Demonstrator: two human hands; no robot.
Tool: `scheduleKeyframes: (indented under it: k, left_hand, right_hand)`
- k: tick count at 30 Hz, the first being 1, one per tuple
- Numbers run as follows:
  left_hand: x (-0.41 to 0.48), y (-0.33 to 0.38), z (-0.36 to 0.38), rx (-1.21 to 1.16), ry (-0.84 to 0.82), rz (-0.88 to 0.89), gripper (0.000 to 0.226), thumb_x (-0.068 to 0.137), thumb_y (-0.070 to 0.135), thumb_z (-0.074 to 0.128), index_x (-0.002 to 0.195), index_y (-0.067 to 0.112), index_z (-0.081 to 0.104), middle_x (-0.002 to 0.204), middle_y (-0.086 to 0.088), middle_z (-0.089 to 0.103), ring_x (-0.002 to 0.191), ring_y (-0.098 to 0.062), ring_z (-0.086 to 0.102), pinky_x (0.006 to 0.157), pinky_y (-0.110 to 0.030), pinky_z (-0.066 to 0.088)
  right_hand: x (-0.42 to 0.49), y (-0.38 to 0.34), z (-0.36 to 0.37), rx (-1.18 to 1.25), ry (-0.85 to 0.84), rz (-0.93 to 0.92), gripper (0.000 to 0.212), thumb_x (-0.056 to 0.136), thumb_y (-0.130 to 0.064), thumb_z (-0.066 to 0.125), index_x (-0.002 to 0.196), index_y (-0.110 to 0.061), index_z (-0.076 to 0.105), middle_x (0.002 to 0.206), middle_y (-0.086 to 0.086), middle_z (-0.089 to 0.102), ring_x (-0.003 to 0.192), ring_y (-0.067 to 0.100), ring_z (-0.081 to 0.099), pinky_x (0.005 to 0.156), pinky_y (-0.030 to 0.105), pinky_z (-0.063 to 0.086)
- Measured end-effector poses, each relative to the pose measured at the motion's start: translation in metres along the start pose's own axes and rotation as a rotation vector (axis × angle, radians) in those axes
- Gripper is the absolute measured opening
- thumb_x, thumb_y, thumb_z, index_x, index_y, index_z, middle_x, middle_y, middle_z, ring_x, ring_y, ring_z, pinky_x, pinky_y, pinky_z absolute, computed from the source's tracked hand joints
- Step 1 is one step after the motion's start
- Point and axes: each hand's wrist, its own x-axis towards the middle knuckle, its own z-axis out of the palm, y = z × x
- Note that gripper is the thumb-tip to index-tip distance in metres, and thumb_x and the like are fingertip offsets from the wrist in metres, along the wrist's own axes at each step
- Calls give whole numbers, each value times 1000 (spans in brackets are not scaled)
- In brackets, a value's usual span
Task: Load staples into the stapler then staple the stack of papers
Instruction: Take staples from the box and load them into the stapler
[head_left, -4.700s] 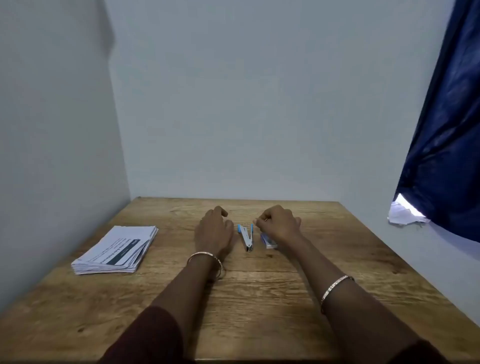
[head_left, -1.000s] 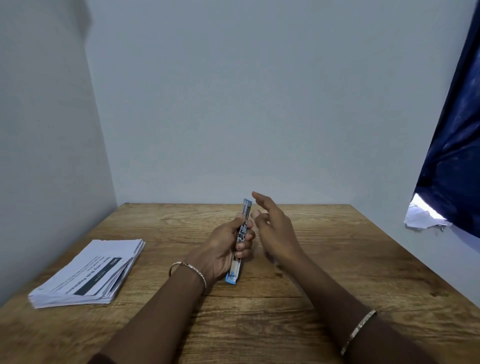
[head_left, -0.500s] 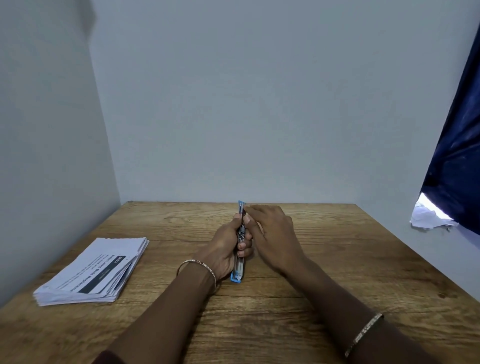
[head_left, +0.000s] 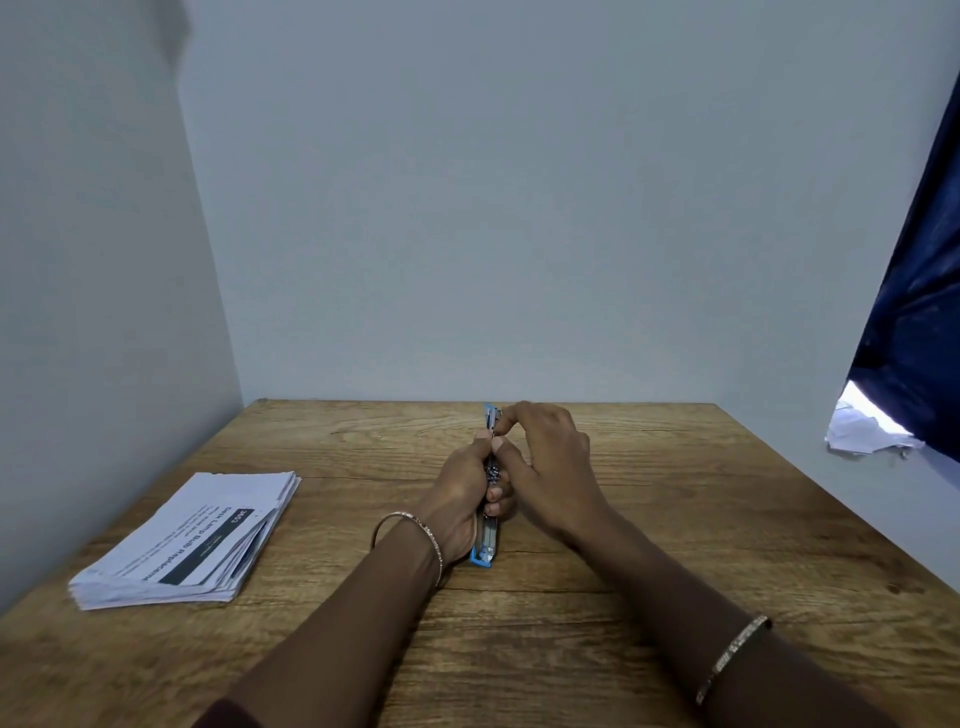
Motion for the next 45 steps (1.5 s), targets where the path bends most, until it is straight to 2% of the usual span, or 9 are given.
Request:
scheduleKeyframes:
  k: [6,9,14,16,22,27,32,38,45]
  left_hand:
    - [4,3,-4,-66,57,25,37,108,27,31,89,6,55,34,1,36,23,-6,29,26,-11,24]
    - [6,4,-8,-82,89,37,32,108,24,32,98,6,56,36,3,34,24,-5,30,26,-12,24]
    - [9,4,-11,-113,78,19,28,108,24,33,100,4,51,39,0,39,25,-6,31,26,-12,25]
    - [9,3,-11,-105,62,16,34,107,26,33,88,4,51,44,-1,43,26,-6,30,27,-13,24]
    - [8,1,-7,-42,-9,24,39,107,35,34,86,7,50,45,-2,45,27,-7,29,28,-13,24]
    - [7,0,-6,57,-45,52,38,107,35,34,85,7,48,44,-2,45,27,-7,29,29,-13,25]
    - [6,1,-5,156,-88,118,40,107,38,34,83,9,49,43,0,47,27,-7,30,30,-13,25]
    - [5,0,-7,313,-127,228,37,106,41,35,93,11,52,53,-1,50,33,-7,34,34,-15,27]
    - [6,0,-9,362,-123,344,41,104,45,37,90,10,54,51,0,52,36,-9,36,36,-17,30]
  right_hand:
    - [-4,-11,-3,151,94,-37,10,91,-24,64,90,-29,55,98,-20,68,108,1,63,100,51,46]
    - [-6,-16,0,215,118,-46,12,87,-22,71,84,-23,59,84,-13,73,89,-4,71,89,44,55]
    - [-4,-17,0,415,121,65,15,86,-35,71,85,-26,59,70,-7,78,62,7,74,63,26,57]
    - [-1,-13,-2,486,134,126,12,89,-35,70,86,-27,62,70,-9,79,65,6,75,63,21,53]
    - [8,-2,-10,656,162,325,18,78,-17,84,88,-17,68,64,2,70,70,22,71,82,42,57]
    - [8,1,-15,817,-18,487,28,71,-7,88,91,-5,69,70,2,70,63,3,67,66,20,49]
    - [15,2,-25,862,-55,506,26,72,1,85,89,-9,68,72,2,72,54,-3,65,46,8,44]
    - [17,4,-26,758,-29,460,26,70,7,82,86,-8,68,60,-4,69,59,6,67,61,18,51]
    - [17,1,-26,769,93,445,29,68,-8,89,85,-11,67,64,-2,67,61,7,65,68,25,50]
